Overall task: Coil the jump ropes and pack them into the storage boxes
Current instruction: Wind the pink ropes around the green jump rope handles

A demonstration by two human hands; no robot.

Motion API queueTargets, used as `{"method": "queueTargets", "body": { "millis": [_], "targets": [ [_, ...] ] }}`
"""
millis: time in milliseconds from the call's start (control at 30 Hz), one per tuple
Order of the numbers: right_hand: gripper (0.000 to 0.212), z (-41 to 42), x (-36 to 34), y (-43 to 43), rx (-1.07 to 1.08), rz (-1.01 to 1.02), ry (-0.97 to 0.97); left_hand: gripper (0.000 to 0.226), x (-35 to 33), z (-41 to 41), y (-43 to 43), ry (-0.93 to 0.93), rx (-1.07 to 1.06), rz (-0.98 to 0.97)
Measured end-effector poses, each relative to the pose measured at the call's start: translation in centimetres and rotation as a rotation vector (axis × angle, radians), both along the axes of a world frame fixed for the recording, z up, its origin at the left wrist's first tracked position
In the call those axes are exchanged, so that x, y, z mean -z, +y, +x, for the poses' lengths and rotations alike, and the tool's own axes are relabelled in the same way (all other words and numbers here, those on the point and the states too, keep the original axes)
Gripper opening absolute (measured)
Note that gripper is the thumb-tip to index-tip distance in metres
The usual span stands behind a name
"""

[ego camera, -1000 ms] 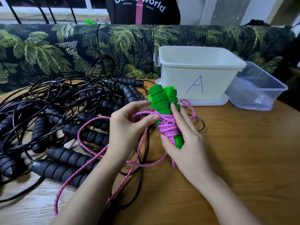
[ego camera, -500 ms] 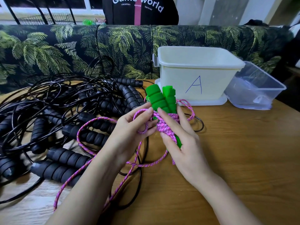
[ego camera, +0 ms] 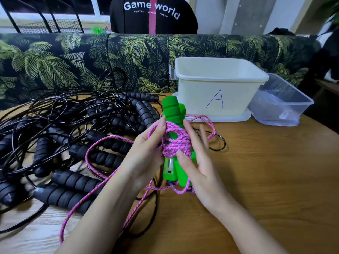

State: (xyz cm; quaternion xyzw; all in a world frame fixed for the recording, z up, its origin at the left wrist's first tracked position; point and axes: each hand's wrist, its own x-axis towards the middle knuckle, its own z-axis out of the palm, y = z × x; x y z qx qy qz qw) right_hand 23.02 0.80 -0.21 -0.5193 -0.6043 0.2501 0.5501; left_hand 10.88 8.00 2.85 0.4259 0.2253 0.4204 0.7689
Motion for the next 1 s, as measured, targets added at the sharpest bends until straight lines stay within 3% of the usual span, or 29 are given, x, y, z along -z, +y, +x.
{"method": "queueTargets", "body": {
  "millis": [100, 233, 367, 500, 633, 833, 933, 1000],
  "targets": [
    [0.054, 1.0, -0.7, -0.9, 0.236, 0.08, -0.388, 0.042, -0.8, 0.1, -0.3, 0.071, -0.044, 0.031],
    [0.04, 3.4, -1.7, -5.4, 0.513, 0.209, -0.557, 0.045, -1.3, 1.3, -2.2, 0.427, -0.014, 0.34],
    [0.038, 6.3, -0.1, -9.8, 0.582, 0.128, -0.735, 0.042, 0.6, 3.7, -5.0, 0.748, 0.175, 0.701],
    [0.038, 8.0, 0.9, -13.1, 0.513, 0.043, -0.64, 0.066, 2.0, 4.8, -6.8, 0.947, 0.283, 0.949],
    [0.025, 9.2, -0.2, -12.1, 0.336, -0.006, -0.439, 0.089, 2.1, 5.3, -7.9, 1.103, 0.223, 0.986],
    [0.02, 8.5, -0.8, -9.4, 0.038, -0.389, -0.198, 0.092, 1.8, 4.8, -9.1, 1.008, 0.068, 0.992],
    [0.019, 8.5, -1.0, -9.1, -0.03, -0.45, -0.171, 0.096, 1.9, 4.1, -9.8, 1.148, -0.068, 1.083],
    [0.024, 8.5, -0.7, -9.0, -0.001, -0.427, -0.193, 0.085, 2.2, 3.1, -10.3, 1.128, -0.183, 1.083]
  ]
}}
